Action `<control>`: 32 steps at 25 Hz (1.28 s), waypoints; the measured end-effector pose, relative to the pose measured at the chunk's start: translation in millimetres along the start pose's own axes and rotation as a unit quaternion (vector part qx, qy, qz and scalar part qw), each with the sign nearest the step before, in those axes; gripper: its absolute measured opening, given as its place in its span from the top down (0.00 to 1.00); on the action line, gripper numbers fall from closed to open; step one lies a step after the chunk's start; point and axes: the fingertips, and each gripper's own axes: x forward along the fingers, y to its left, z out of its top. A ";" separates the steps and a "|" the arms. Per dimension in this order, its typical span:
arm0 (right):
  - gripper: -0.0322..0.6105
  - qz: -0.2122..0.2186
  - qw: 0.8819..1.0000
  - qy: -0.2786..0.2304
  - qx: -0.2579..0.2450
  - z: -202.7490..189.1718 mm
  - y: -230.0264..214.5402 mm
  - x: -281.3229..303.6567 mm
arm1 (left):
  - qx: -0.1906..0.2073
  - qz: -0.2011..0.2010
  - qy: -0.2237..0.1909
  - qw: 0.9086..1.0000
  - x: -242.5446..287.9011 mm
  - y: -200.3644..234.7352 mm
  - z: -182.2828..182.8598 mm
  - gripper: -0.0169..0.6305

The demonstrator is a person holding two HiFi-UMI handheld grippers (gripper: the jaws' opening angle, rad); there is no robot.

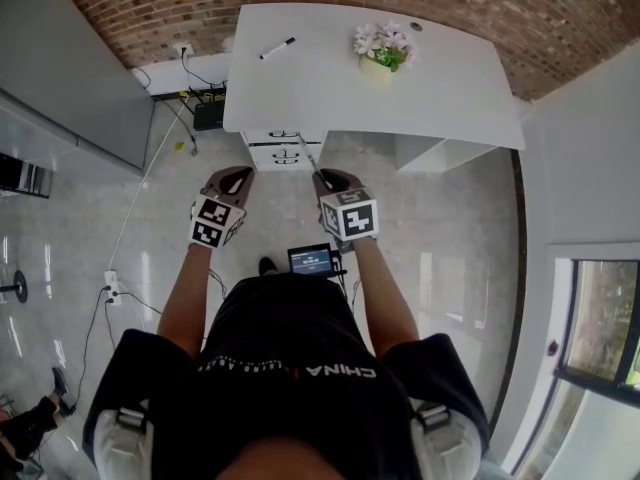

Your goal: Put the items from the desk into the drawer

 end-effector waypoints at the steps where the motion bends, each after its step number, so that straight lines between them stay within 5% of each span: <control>1: 0.87 0.004 1.000 -0.001 -0.002 -0.4 0.8 -0.5 | 0.000 0.003 0.001 1.000 -0.9 -1.3 0.6 0.95; 25: 0.87 0.051 0.998 0.015 -0.016 -21.3 -43.7 -13.1 | 0.006 0.019 0.030 0.999 36.8 -41.2 10.0 0.95; 32: 0.87 0.044 0.999 0.026 -0.011 -37.0 -50.3 11.2 | 0.008 0.004 0.039 0.999 48.4 -34.4 -16.7 0.95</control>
